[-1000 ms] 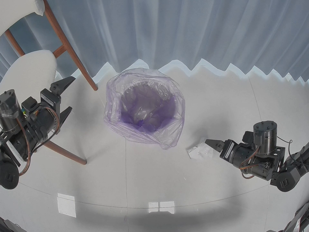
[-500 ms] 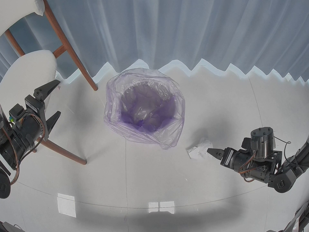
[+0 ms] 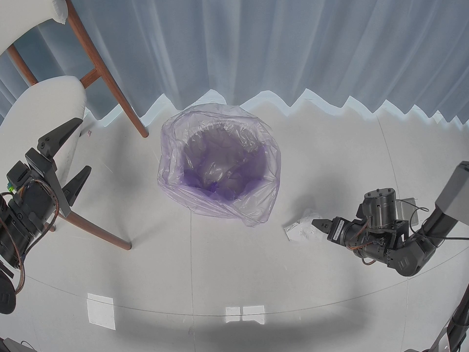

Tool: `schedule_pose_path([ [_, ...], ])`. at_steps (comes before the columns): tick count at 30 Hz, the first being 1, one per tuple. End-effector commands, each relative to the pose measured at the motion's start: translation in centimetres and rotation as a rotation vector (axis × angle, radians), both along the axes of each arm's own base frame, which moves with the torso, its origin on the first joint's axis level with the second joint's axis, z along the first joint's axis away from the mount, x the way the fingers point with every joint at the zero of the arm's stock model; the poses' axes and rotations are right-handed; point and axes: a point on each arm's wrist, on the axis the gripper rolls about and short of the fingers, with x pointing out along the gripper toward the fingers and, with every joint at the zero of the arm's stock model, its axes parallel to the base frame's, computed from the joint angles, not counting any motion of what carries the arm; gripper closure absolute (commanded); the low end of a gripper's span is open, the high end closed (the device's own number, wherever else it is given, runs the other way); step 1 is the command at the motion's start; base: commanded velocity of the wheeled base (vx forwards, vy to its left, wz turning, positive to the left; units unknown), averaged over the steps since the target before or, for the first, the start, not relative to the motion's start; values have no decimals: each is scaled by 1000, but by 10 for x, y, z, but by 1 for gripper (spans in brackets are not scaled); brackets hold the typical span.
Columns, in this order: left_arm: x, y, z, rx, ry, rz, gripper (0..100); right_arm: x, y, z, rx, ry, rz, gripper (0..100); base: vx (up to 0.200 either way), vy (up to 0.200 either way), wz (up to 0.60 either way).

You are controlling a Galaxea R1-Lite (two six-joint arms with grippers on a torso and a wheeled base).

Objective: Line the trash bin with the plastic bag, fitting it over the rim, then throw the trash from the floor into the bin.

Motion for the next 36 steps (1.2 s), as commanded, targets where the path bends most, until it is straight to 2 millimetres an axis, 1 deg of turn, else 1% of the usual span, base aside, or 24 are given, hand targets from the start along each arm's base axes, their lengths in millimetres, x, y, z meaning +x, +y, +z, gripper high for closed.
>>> schedule_pose_path([
  [1, -1, 0, 0, 1, -6, -2, 0, 39, -8, -42, -91, 51, -4, 0, 0, 0, 0],
  [4, -1, 1, -1, 1, -6, -1, 0, 55, -13, -60, -114, 66, 7, 0, 0, 0, 0],
  [9, -1, 2, -1, 1, -6, 5, 0, 80, -19, -77, -146, 50, 17, 0, 0, 0, 0],
  [14, -1, 2, -1, 1, -6, 2, 0, 97, -14, -93, -171, 38, 48, 0, 0, 0, 0],
  [21, -1, 2, -1, 2, -4, 2, 0, 113, -10, -106, -196, 16, 75, 0, 0, 0, 0],
  [22, -2, 2, 0, 1, -7, 2, 0, 119, -8, -110, -204, 5, 81, 0, 0, 0, 0],
  [24, -2, 2, -1, 1, -7, 2, 0, 123, -8, -116, -209, 9, 85, 0, 0, 0, 0],
  [29, -4, 2, 1, 0, -16, 4, 0, 127, -9, -117, -215, 39, 83, 0, 0, 0, 0],
  [32, -4, 2, 2, -2, -25, 5, 0, 136, -6, -119, -213, 28, 82, 0, 0, 0, 0],
  [36, -6, 3, 3, -4, -33, 5, 0, 137, -5, -119, -206, 53, 102, 0, 0, 0, 0],
])
